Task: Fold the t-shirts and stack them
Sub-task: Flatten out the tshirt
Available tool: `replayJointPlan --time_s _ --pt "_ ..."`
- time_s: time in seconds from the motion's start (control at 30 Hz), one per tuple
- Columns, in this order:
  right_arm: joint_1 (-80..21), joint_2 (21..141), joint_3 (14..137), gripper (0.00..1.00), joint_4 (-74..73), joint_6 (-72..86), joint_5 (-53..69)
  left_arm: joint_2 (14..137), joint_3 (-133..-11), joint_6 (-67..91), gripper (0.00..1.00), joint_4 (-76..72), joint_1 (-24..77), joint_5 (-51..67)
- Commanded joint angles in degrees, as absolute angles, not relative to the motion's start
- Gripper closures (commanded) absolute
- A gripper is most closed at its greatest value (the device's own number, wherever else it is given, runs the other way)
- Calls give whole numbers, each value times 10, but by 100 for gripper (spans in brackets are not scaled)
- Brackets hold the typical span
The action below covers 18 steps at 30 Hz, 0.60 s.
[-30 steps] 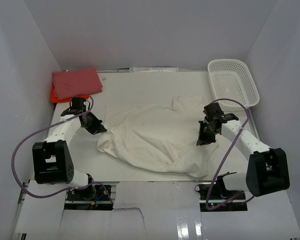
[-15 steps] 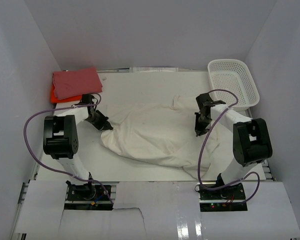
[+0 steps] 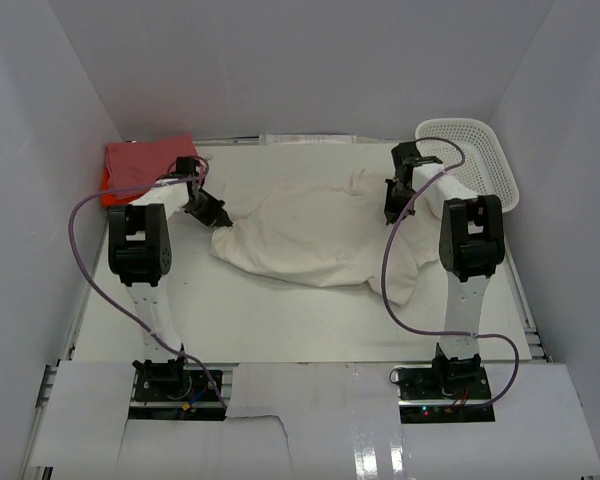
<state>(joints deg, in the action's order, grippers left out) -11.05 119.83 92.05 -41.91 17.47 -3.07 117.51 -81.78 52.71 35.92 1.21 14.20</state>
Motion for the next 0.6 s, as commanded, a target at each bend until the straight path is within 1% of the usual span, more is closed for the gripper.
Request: replayJointPlan --time_s 0.0,0.03,0.07,0.1,0.13,0.17,0.2,0.27,0.33,0.57 --pt "-95 1250 1046 92 -432 147 -28 1257 -959 515 100 410 10 88" --pt "-91 1264 1074 92 -448 141 -23 1278 -995 512 100 443 10 86" --pt "-86 1293 1104 92 -456 137 -11 1314 -1059 505 100 452 7 87" --pt "-84 1308 1166 92 -464 135 -6 1333 -1092 494 100 464 6 88" --pt "-79 1324 1200 92 -481 130 0 1349 -1124 492 100 496 4 84" --pt "-73 1359 1235 92 -489 127 31 1364 -1175 490 100 503 1 85" --pt "-69 1375 1296 92 -495 127 42 1385 -1192 485 100 507 -9 89" --pt "-60 1417 1341 92 -497 127 71 1397 -1214 486 100 510 -37 96" --pt "-54 1436 1367 92 -492 134 87 1411 -1231 482 100 510 -47 103" --pt "-47 1464 1322 92 -429 143 149 1425 -1231 460 100 510 -58 90"
